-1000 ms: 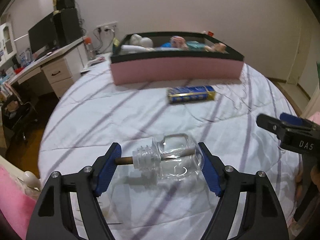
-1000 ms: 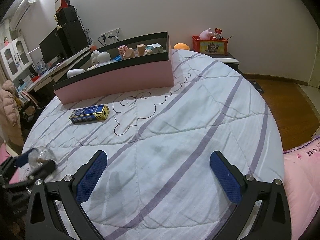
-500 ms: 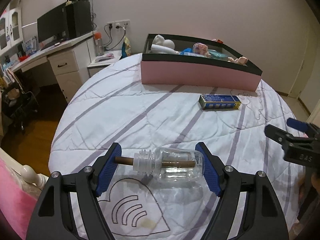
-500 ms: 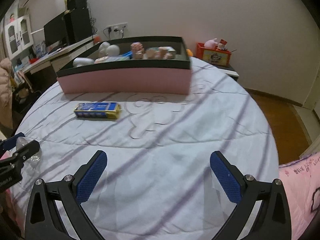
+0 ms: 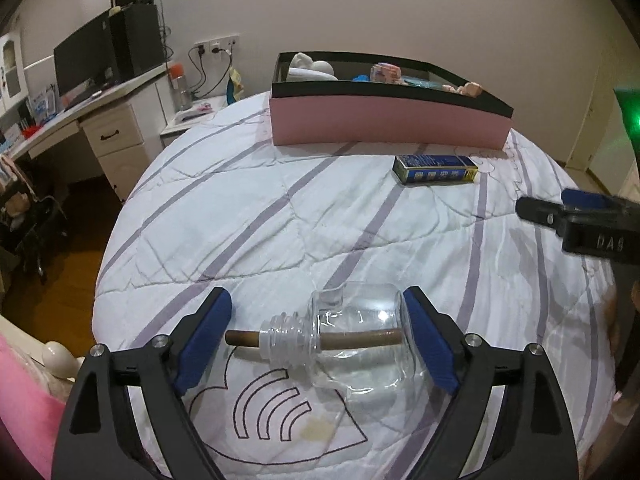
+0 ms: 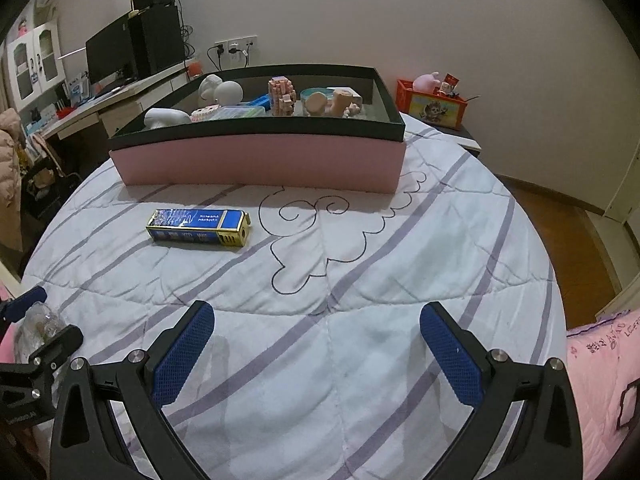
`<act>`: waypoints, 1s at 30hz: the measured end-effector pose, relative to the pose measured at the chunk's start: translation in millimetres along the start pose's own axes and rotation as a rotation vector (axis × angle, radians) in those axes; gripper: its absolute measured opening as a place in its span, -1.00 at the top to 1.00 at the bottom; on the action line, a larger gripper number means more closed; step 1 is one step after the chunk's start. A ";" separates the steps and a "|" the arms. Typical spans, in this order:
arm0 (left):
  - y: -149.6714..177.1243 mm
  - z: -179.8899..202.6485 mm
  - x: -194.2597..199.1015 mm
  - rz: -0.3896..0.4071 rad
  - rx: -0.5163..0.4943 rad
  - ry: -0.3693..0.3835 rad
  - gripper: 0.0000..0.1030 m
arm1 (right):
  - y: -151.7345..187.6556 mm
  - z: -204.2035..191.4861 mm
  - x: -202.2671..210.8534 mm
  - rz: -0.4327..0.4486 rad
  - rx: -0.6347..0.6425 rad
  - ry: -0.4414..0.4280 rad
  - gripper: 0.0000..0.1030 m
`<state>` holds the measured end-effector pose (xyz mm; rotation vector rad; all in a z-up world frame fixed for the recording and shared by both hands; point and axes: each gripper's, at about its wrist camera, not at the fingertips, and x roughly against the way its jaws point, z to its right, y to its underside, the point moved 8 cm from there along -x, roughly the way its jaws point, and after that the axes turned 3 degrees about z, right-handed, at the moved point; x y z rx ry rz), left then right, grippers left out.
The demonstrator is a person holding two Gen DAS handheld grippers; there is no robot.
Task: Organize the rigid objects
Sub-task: 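Grasp the blue rectangular box with the right tool while the left tool holds the bottle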
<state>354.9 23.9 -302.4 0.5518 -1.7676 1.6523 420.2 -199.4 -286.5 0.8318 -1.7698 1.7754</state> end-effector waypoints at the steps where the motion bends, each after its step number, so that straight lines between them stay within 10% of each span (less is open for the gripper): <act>1: -0.8 -1.2 1.0 0.008 -0.007 -0.007 -0.46 | -2.1 1.3 0.5 0.002 -0.003 0.002 -1.00; 27: -42.7 -44.1 -22.0 0.040 0.096 -0.015 -0.46 | -38.4 -84.8 -58.4 -0.051 0.055 -0.070 -1.00; 30: -42.5 -42.0 -24.7 0.034 0.089 -0.012 -0.46 | -38.2 -80.8 -59.0 -0.051 0.027 -0.080 -0.76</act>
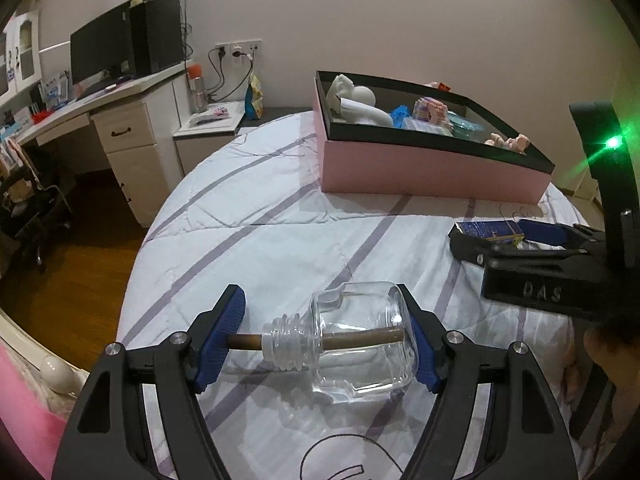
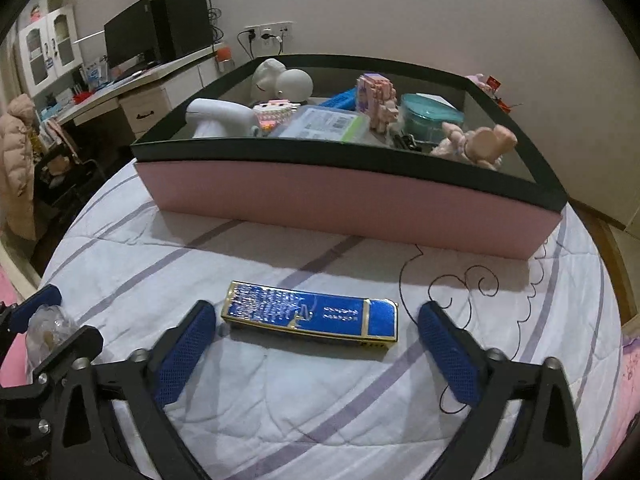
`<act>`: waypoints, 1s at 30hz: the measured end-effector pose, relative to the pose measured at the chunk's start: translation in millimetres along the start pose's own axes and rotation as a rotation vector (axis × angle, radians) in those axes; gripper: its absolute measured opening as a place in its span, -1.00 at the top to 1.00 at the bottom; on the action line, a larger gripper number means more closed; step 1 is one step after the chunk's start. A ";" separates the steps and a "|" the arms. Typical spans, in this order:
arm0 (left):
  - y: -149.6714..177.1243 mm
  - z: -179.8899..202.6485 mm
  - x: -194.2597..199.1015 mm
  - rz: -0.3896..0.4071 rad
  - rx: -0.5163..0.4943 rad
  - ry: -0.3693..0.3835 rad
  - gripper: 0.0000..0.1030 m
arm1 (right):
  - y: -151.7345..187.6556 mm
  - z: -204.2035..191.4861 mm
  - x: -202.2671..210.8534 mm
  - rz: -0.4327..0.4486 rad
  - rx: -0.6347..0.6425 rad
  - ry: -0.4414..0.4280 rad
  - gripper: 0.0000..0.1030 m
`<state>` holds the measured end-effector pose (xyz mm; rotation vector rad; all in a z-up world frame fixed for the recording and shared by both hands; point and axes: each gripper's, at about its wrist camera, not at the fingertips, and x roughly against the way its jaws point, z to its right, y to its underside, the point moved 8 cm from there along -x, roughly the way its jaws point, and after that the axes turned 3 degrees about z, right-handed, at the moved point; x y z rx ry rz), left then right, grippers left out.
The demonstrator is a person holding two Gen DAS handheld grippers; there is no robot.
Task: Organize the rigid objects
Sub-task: 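Grasp the blue rectangular box with the right tool while the left tool holds the bottle, then carry the bottle and blue box into the pink tray and open both tools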
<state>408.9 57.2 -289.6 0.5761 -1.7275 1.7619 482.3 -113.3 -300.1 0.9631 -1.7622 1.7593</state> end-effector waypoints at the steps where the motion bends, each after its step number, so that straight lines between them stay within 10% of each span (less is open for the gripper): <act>1: 0.1 0.2 -0.7 -0.002 -0.002 0.000 -0.46 | 0.0 1.9 0.3 0.001 -0.012 -0.007 -0.65; 18: -21.4 25.9 20.7 0.049 -0.044 0.038 -0.46 | 5.8 18.3 50.6 0.065 -0.013 -0.087 -0.65; 30: -130.5 70.4 44.5 0.195 -0.122 0.152 -0.46 | -72.2 64.5 114.1 0.241 0.024 -0.049 -0.65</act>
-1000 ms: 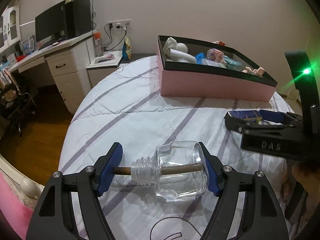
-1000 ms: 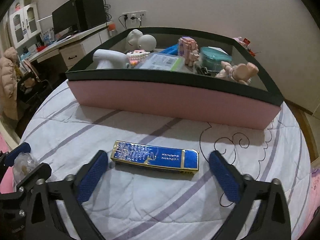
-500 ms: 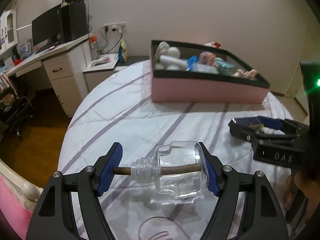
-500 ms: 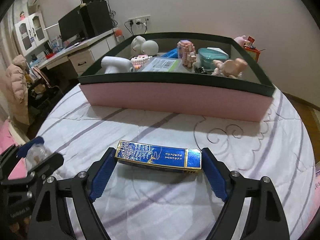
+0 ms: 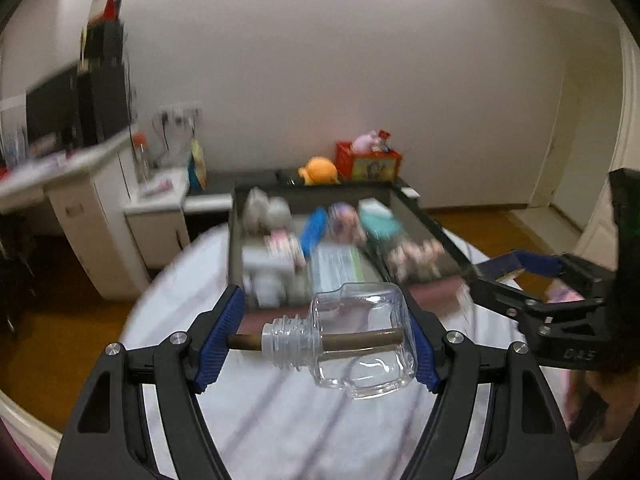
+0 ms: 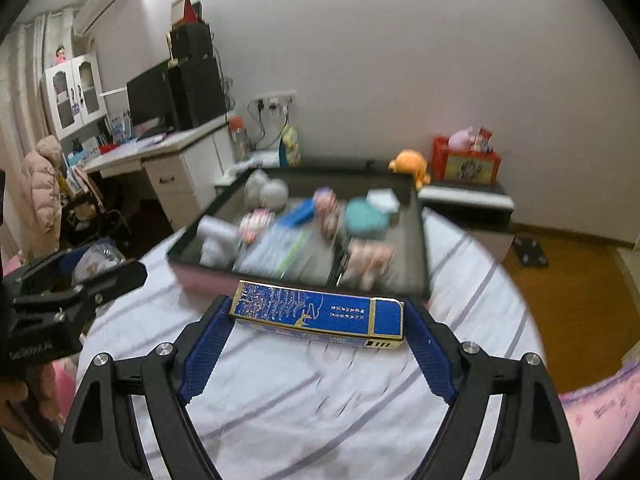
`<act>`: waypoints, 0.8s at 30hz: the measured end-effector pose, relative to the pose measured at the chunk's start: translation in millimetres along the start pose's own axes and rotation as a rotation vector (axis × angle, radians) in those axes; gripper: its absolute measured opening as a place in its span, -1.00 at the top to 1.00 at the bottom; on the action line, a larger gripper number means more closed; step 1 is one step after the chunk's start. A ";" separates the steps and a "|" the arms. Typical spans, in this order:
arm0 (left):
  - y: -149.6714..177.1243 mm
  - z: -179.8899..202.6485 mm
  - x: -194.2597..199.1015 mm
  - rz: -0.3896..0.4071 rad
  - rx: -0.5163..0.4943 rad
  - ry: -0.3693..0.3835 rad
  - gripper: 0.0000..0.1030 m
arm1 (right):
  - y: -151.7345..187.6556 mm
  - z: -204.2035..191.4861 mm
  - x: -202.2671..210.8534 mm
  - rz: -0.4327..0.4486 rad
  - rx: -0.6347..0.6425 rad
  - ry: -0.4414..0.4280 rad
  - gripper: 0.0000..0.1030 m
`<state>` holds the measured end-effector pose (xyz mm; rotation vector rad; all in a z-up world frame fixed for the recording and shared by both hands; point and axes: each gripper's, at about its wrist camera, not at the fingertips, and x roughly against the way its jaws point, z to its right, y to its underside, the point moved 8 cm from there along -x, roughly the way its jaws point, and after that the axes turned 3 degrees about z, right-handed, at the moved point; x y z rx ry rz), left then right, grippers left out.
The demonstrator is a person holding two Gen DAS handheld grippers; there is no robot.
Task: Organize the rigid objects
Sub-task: 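Carry the bottle and blue box into the pink tray and open both tools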
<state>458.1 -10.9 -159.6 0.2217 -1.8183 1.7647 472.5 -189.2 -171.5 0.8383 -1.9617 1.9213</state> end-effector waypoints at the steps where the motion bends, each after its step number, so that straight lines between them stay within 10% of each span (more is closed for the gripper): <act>1: -10.4 1.8 -4.6 0.009 -0.014 -0.009 -0.46 | -11.9 4.7 -2.5 0.015 0.008 0.011 -0.65; 9: -64.2 -2.7 -89.6 -0.057 -0.010 0.019 -0.47 | -55.4 29.6 -56.3 0.001 0.014 0.057 -0.65; 24: -18.2 -19.4 -188.9 -0.249 -0.016 -0.037 -0.47 | -34.8 33.3 -147.9 -0.142 0.044 0.061 -0.65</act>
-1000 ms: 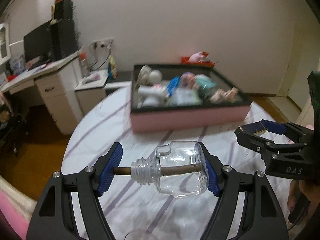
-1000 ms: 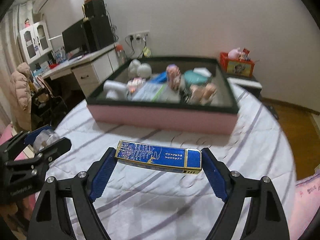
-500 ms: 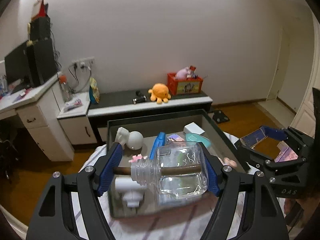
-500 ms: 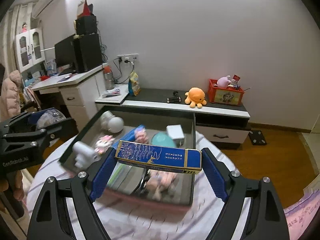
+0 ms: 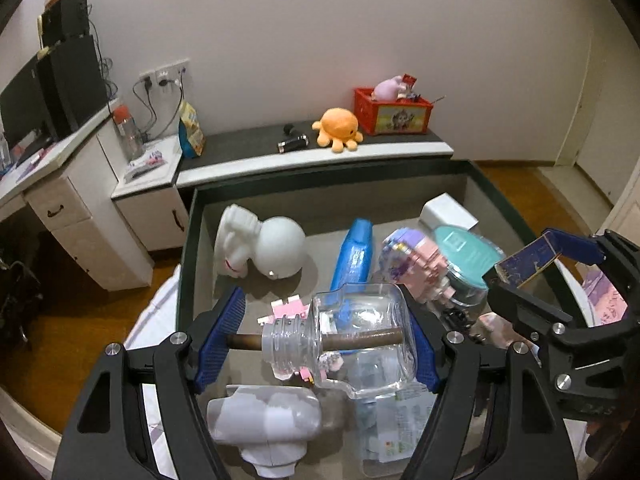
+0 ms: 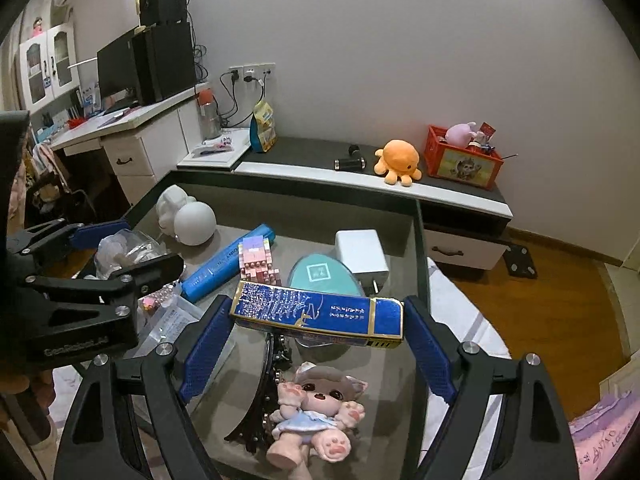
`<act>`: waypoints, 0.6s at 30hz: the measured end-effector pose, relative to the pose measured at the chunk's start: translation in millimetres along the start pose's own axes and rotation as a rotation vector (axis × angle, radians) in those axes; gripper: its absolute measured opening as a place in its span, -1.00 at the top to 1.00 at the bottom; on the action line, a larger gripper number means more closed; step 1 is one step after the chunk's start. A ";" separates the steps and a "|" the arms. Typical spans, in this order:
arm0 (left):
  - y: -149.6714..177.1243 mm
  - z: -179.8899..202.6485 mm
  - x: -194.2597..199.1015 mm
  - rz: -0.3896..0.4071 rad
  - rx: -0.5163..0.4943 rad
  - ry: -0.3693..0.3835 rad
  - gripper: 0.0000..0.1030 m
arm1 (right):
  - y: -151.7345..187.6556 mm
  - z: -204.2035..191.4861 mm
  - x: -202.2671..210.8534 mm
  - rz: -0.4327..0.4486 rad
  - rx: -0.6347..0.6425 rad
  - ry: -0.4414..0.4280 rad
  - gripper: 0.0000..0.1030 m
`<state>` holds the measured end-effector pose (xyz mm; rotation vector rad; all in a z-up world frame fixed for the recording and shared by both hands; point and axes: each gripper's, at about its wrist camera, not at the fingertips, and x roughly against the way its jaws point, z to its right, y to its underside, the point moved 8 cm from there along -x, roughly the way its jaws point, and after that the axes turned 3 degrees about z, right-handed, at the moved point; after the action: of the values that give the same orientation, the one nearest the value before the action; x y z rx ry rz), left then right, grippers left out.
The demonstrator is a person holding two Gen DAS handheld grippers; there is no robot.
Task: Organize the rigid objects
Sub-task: 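Carry the bottle and blue box into the pink tray and open both tools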
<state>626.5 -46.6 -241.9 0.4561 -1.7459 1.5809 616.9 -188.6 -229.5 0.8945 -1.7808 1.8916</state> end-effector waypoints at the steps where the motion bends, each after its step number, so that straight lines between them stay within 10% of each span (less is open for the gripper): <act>1: 2.8 -0.8 -3.8 -0.015 0.005 -0.002 -0.47 | 0.2 -0.1 -2.0 -0.005 0.002 -0.001 -0.65; 18: 18.9 -18.4 10.4 0.045 0.042 -0.066 -0.82 | 15.3 -13.6 -12.8 -0.048 0.020 -0.014 -0.65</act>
<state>611.5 -23.3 -248.2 0.4975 -1.7863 1.6538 613.4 -175.2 -249.3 0.9510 -1.7355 1.8811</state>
